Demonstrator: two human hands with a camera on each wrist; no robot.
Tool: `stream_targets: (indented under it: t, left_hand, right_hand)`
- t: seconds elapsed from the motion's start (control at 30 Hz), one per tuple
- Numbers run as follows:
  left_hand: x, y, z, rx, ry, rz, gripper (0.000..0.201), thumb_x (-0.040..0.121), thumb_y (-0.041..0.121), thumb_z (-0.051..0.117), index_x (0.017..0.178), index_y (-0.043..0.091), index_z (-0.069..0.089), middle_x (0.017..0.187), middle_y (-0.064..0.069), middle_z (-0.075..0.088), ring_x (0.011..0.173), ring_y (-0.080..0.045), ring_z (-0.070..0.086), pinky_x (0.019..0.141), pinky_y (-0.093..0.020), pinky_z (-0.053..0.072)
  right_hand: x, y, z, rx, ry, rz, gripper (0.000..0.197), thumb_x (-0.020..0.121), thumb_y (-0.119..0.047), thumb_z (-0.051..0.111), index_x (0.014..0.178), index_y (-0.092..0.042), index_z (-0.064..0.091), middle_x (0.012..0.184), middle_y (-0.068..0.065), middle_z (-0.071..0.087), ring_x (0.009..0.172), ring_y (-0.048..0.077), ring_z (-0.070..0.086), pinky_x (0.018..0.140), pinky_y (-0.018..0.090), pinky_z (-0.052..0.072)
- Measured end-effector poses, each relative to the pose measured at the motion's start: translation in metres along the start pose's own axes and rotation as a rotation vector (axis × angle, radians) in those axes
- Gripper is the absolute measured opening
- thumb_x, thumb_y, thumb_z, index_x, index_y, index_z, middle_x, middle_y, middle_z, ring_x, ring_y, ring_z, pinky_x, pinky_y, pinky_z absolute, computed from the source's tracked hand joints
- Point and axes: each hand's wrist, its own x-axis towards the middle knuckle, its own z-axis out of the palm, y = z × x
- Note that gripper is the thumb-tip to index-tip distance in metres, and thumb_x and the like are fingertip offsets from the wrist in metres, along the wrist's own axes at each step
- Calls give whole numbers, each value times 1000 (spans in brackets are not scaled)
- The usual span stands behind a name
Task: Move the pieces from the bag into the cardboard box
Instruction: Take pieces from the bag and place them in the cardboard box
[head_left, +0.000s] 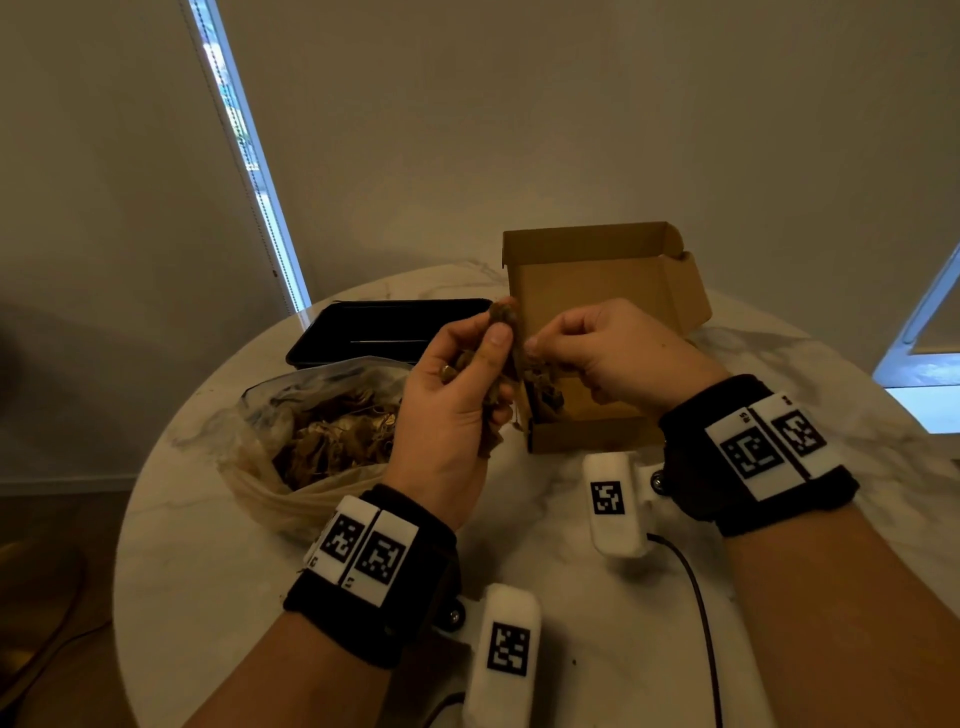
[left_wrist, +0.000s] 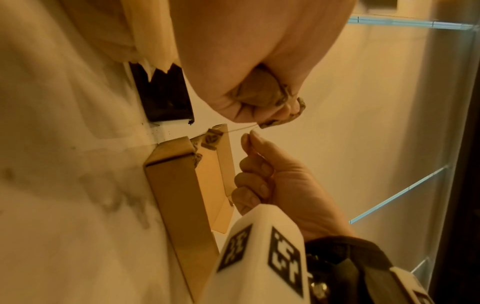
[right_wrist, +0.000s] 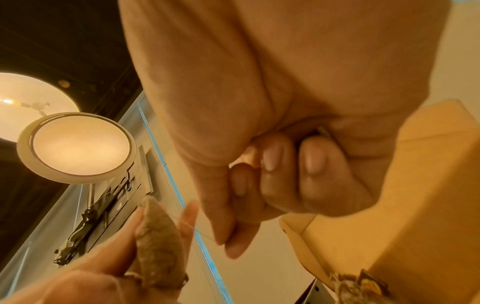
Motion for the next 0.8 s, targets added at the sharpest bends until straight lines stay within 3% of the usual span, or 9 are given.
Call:
stream_targets:
  t: [0.07, 0.3, 0.5, 0.6, 0.8]
  left_hand:
    - [0, 1, 0, -20, 4, 11, 18, 95, 14, 63, 113, 14, 65, 106, -4, 74, 58, -7, 52, 48, -16, 40]
    - [5, -2, -1, 51, 168, 67, 12, 93, 12, 69, 104, 16, 64, 80, 0, 68, 56, -7, 56, 44, -18, 42]
    - [18, 5, 11, 184, 130, 69, 16, 94, 12, 69, 108, 13, 61, 73, 4, 66, 54, -9, 54, 46, -21, 44]
    - [25, 6, 18, 237, 100, 49, 14, 94, 12, 70, 105, 15, 62, 77, 0, 67, 57, -11, 55, 45, -23, 44]
    - [30, 0, 16, 215, 23, -5, 13, 93, 13, 71, 104, 16, 64, 82, -2, 67, 60, -13, 55, 48, -24, 43]
  right_hand:
    - [0, 0, 0, 10, -13, 0, 20, 93, -39, 70, 88, -21, 75, 57, -10, 57, 48, 11, 39, 47, 25, 33]
    - [-3, -5, -3, 127, 70, -145, 17, 97, -33, 65, 90, -18, 71, 50, -21, 56, 43, -6, 49, 51, 16, 37]
    - [0, -6, 0, 240, 204, -228, 17, 96, -34, 66, 90, -19, 72, 67, -4, 49, 46, 4, 39, 43, 16, 39]
    - [1, -6, -1, 273, 230, -258, 19, 97, -33, 66, 94, -15, 72, 66, -5, 49, 47, 5, 38, 43, 17, 37]
    - [-1, -6, -2, 298, 188, -275, 14, 97, -27, 67, 88, -17, 72, 60, -7, 48, 45, 9, 35, 42, 22, 30]
